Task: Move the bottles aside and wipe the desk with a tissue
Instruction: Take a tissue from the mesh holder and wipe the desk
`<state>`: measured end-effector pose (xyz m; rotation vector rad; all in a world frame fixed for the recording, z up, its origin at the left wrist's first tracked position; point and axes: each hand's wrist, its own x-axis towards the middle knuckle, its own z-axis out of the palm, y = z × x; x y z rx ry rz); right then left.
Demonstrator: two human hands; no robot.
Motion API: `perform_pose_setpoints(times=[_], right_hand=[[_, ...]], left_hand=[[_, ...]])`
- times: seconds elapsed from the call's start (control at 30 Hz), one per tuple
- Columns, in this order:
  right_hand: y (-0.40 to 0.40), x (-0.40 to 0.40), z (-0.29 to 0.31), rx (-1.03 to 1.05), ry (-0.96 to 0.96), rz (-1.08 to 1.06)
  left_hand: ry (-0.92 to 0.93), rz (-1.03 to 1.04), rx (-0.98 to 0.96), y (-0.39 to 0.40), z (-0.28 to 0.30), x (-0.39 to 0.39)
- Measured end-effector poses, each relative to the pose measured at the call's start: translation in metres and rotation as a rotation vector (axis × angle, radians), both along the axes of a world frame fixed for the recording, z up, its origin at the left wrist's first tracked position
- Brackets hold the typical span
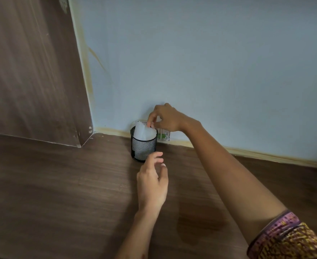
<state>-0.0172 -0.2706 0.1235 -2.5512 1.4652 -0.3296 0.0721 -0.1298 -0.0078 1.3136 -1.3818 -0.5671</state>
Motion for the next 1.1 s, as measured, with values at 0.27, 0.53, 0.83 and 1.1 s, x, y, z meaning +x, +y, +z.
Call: perform_pose_setpoints(times=[0.27, 0.53, 0.83, 1.1], right_hand=[[-0.001, 0.004, 0.001, 0.081, 0.059, -0.084], [0.002, 0.021, -0.015, -0.065, 0.033, -0.228], [0.004, 0.007, -0.009, -0.046, -0.223, -0.226], [0.01, -0.004, 0.01, -0.194, -0.352, -0.225]], left_hand=[[0.013, 0.005, 0.001, 0.001, 0.002, -0.001], [0.022, 0.012, 0.001, 0.001, 0.002, -0.001], [0.017, 0.009, -0.013, 0.0, 0.002, -0.001], [0.011, 0.015, -0.027, -0.001, 0.001, 0.0]])
